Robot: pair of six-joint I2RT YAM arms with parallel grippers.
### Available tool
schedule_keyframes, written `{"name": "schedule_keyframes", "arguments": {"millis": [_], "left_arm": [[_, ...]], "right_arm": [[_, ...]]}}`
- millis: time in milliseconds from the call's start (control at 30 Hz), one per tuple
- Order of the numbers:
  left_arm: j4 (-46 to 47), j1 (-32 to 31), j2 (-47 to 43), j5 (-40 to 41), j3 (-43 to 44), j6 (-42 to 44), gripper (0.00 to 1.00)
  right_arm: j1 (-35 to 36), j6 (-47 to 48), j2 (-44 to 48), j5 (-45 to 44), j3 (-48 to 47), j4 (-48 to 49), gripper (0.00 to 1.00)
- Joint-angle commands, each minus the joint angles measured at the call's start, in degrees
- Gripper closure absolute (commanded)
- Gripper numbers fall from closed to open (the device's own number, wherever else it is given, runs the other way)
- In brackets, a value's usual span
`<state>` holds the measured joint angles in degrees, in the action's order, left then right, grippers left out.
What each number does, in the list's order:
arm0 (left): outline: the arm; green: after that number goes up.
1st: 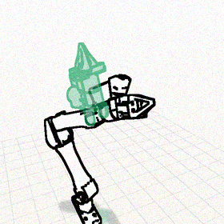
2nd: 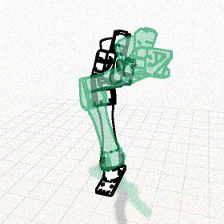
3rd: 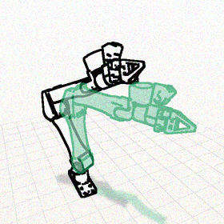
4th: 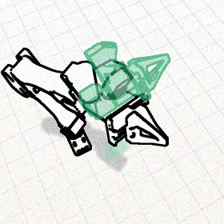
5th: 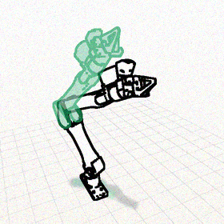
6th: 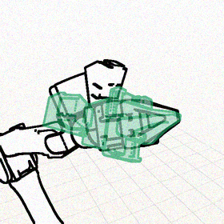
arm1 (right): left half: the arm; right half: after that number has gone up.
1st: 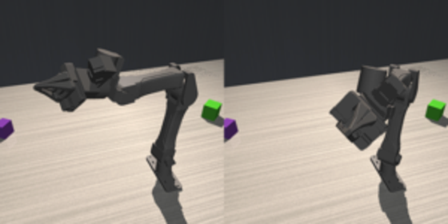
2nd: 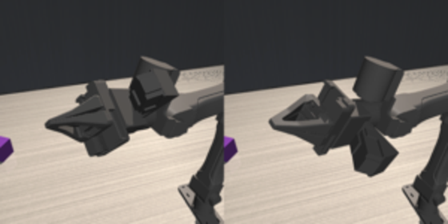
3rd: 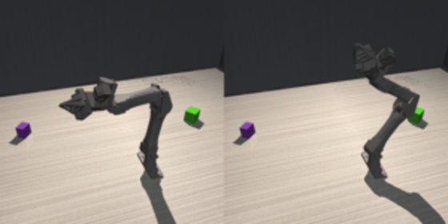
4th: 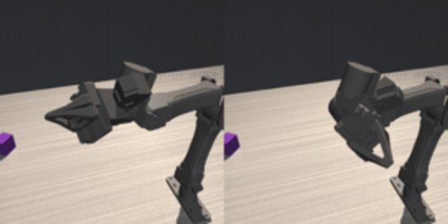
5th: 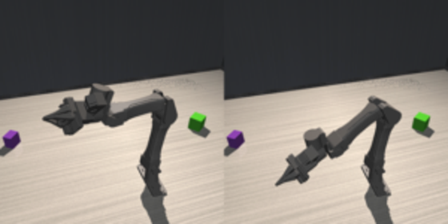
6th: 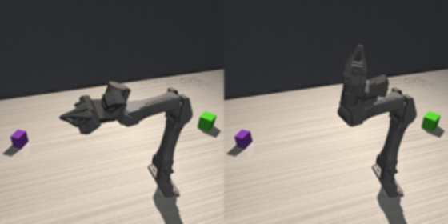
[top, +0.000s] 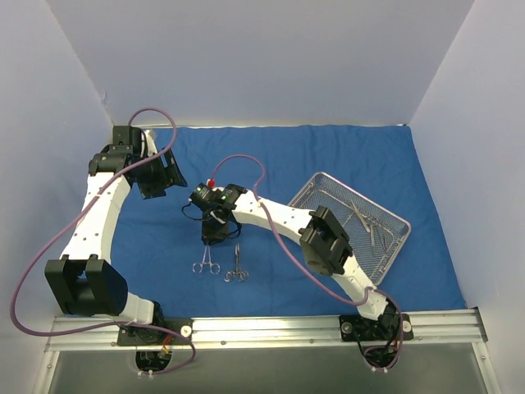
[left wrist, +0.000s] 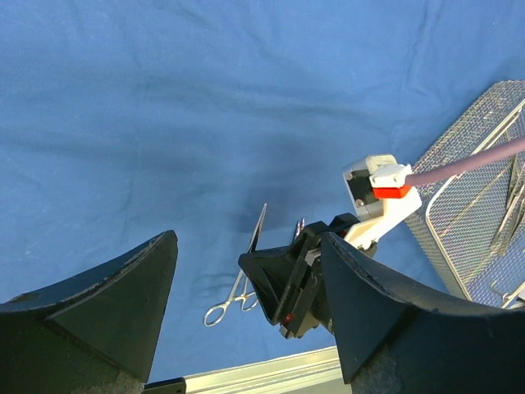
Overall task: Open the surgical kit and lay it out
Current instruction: Place the medical item in the surgical kit.
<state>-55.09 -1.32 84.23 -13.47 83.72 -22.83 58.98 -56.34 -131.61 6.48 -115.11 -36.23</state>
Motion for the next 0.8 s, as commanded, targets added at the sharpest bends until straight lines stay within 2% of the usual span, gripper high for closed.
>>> {"name": "schedule_keyframes", "arguments": {"millis": [0,767], "left_arm": [[0.16,0.27,-1.34,0.12,1.88,-0.55,0.20],[1.57,0.71,-0.82,-0.41,-0.84,-0.37,0.20]], "right_arm": [[0.61,-2.11,-0.66,0.28,-1.61,-1.39,1.00],[0.78,-3.17,-2.77,3.01,-0.91,-4.03,1.00]]}}
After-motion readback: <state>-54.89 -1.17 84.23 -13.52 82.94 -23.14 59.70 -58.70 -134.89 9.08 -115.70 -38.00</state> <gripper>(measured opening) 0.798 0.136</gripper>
